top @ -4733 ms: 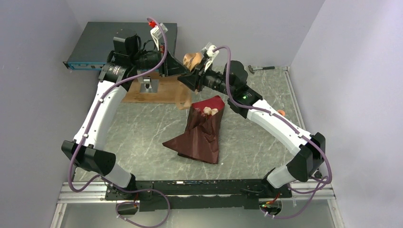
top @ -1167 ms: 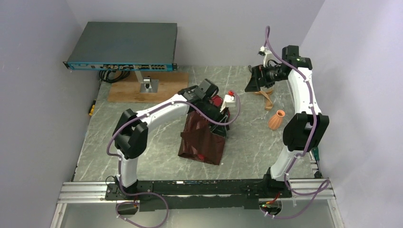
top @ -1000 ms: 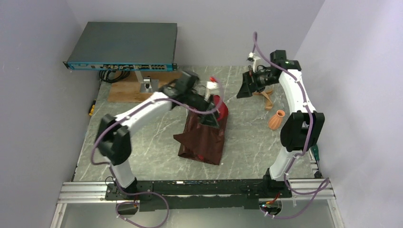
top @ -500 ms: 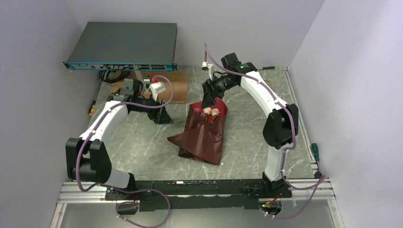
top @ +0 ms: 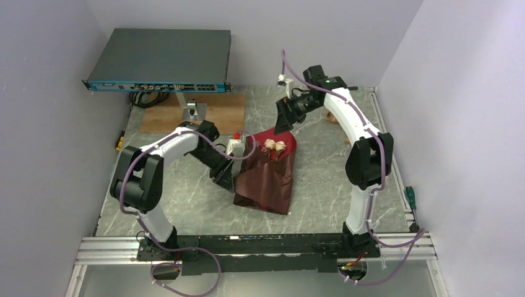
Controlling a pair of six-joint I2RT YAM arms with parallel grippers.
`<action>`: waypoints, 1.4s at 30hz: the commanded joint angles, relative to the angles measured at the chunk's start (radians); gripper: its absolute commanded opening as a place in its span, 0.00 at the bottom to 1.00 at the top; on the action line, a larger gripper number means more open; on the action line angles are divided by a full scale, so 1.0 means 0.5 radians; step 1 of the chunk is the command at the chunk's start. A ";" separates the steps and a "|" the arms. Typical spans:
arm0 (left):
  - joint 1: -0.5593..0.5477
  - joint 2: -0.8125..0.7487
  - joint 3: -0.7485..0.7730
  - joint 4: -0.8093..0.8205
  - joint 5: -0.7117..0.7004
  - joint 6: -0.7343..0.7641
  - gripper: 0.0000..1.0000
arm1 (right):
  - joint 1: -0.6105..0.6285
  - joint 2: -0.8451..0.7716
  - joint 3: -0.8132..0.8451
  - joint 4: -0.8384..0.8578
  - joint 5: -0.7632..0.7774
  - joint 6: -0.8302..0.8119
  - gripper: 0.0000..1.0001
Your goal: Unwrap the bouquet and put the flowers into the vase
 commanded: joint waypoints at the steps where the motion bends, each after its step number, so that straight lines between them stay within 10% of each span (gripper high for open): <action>1: -0.178 0.006 0.191 -0.242 0.152 0.303 0.38 | -0.190 -0.169 0.098 -0.071 0.022 -0.004 0.92; 6: -0.338 0.031 0.467 -0.160 0.288 0.126 0.06 | -0.376 -0.208 0.122 -0.157 0.025 -0.039 0.92; 19: -0.917 0.475 1.026 0.799 0.188 -0.501 0.16 | -0.537 -0.338 0.028 -0.358 0.134 -0.304 0.93; 23: -1.017 0.607 1.111 1.139 0.132 -0.636 0.36 | -0.553 -0.354 0.024 -0.407 0.165 -0.374 0.93; 26: -1.082 0.714 1.183 1.220 0.061 -0.645 0.74 | -0.554 -0.365 0.004 -0.434 0.166 -0.420 0.94; 31: -1.090 0.715 1.231 1.108 0.030 -0.513 0.98 | -0.553 -0.368 -0.057 -0.453 0.124 -0.464 0.94; 42: -0.972 0.185 0.829 1.103 -0.010 -0.407 1.00 | -0.404 -0.311 -0.301 -0.528 0.054 -0.590 0.82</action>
